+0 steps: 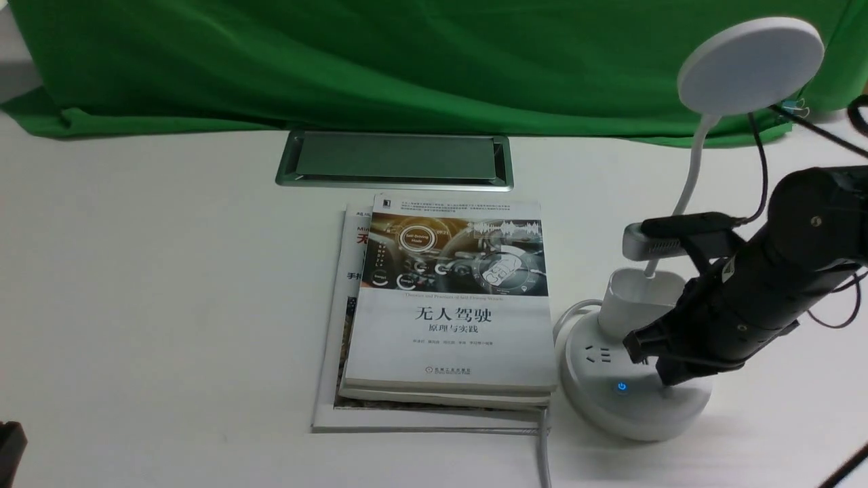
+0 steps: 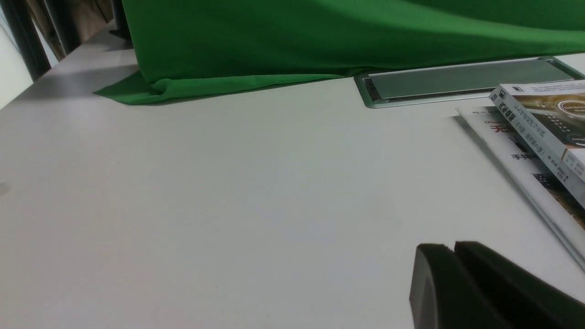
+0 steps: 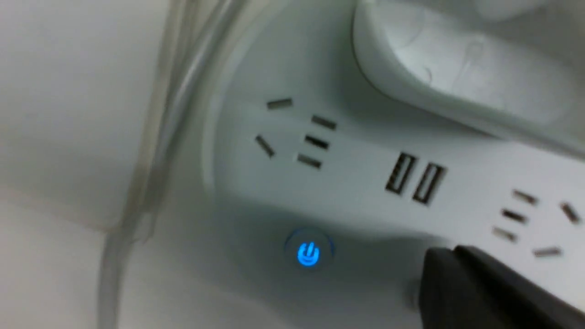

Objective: Turn off the desk lamp on the white desktop by hand.

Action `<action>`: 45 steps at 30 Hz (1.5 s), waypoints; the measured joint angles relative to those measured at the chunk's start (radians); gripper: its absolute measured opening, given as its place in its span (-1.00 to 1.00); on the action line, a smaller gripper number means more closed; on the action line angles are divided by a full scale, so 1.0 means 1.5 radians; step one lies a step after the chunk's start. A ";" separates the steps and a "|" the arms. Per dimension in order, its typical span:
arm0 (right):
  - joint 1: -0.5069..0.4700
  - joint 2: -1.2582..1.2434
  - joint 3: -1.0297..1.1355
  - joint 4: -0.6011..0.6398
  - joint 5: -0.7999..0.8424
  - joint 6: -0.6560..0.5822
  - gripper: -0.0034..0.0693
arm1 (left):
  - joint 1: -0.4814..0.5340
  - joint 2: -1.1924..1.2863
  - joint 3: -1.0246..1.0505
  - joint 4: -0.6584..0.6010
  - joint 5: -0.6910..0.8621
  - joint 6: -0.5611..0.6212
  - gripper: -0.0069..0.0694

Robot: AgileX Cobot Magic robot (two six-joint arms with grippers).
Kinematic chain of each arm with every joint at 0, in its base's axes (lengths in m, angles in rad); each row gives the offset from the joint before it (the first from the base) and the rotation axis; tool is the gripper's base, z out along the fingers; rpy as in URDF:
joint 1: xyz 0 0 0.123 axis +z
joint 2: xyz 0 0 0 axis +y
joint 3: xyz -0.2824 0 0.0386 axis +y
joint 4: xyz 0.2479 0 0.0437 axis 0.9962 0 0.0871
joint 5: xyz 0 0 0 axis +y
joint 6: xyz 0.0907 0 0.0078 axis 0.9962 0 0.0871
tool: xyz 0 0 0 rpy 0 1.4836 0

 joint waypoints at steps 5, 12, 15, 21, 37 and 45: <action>0.000 -0.089 0.023 0.000 0.034 0.002 -0.81 | 0.000 0.000 0.000 0.000 0.000 0.001 -0.77; 0.000 -0.238 0.123 -0.001 0.043 0.003 -0.81 | 0.000 0.000 0.000 0.000 0.000 0.001 -0.77; 0.000 -0.324 0.184 0.000 0.053 0.003 -0.81 | 0.000 0.000 0.000 0.000 0.000 0.001 -0.77; 0.000 -0.463 0.233 0.000 0.076 0.003 -0.80 | 0.000 0.000 0.000 0.000 0.000 0.001 -0.77; -0.065 -0.788 0.367 -0.009 -0.151 -0.040 -0.79 | 0.000 0.000 0.000 0.001 0.000 0.001 -0.77; -0.154 -1.041 0.637 -0.034 -0.334 -0.069 -0.79 | 0.000 0.000 0.000 0.001 0.000 0.001 -0.77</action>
